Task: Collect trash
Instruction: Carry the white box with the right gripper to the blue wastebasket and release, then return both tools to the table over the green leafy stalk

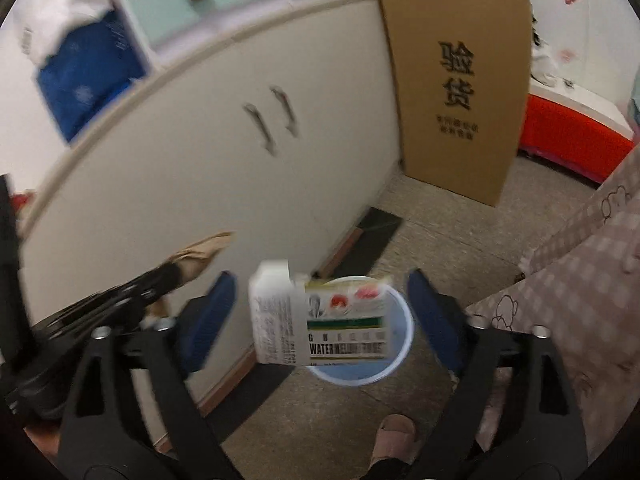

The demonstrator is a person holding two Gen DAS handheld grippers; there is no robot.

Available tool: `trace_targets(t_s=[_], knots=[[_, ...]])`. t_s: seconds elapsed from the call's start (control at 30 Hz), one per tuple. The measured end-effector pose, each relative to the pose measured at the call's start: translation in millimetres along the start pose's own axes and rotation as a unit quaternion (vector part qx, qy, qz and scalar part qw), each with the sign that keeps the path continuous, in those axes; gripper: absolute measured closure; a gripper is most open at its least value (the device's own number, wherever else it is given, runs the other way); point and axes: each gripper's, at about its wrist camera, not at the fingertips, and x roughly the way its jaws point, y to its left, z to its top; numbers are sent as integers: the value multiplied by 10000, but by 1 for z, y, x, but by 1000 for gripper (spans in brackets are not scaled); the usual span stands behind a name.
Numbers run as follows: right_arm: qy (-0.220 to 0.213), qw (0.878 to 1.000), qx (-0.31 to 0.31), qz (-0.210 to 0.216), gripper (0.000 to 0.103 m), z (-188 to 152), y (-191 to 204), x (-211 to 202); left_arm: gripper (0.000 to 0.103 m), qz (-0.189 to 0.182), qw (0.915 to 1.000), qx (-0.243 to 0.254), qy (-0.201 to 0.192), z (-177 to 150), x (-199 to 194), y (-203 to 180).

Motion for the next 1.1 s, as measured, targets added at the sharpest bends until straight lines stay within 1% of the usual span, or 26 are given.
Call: trace_targets(t_s=[0.07,0.17,0.23,0.4,0.47,0.57,0.63,0.67,0.7,0.73,0.77,0.8,0.83,0.87,0.97,1.1], knots=[[65,9999,104,-8,13,-1,-4,18,98,16,9999,-27,140,-1,16,4],[93,9997,205,-104,12,-11,-13,30,98,16,9996,-18,282,-5,32,3],[55,9993,258,-251,12,-19,-16,35,98,-10,9992,23,397,-7,46,-2],[-117,9953,706,-647,11,-34,-44,35,97,-62,9980,226,589,-13,67,-19],[-297,9924,880,-809,10,-33,-53,28,97,-62,9977,302,607,-13,72,-25],[-572,9891,933,-984,10,-30,-60,21,97,-85,9974,336,630,-8,80,-32],[-697,9876,972,-1014,9,-31,-63,16,97,-76,9977,334,586,-5,79,-35],[-744,9868,990,-1040,9,-31,-64,14,93,-75,9978,333,576,-3,81,-37],[-773,9864,1004,-1050,9,-31,-65,13,87,-76,9978,304,589,0,83,-38],[-788,9861,1017,-1049,9,-32,-65,11,55,-79,9978,244,610,3,86,-39],[-800,9859,1032,-1046,9,-32,-66,10,20,-71,9978,195,625,6,89,-39],[-808,9857,1038,-1049,9,-33,-66,9,15,-19,9983,108,570,7,89,-38],[-812,9857,1039,-1050,9,-33,-65,8,15,77,9988,26,485,8,89,-37],[-823,9857,1047,-1033,9,-33,-67,7,15,125,9987,0,489,8,89,-36],[-834,9857,1067,-1006,9,-36,-66,4,15,138,9983,-79,558,4,87,-32],[-814,9863,1088,-935,9,-40,-67,-1,15,240,9984,-47,510,-3,73,-28]])
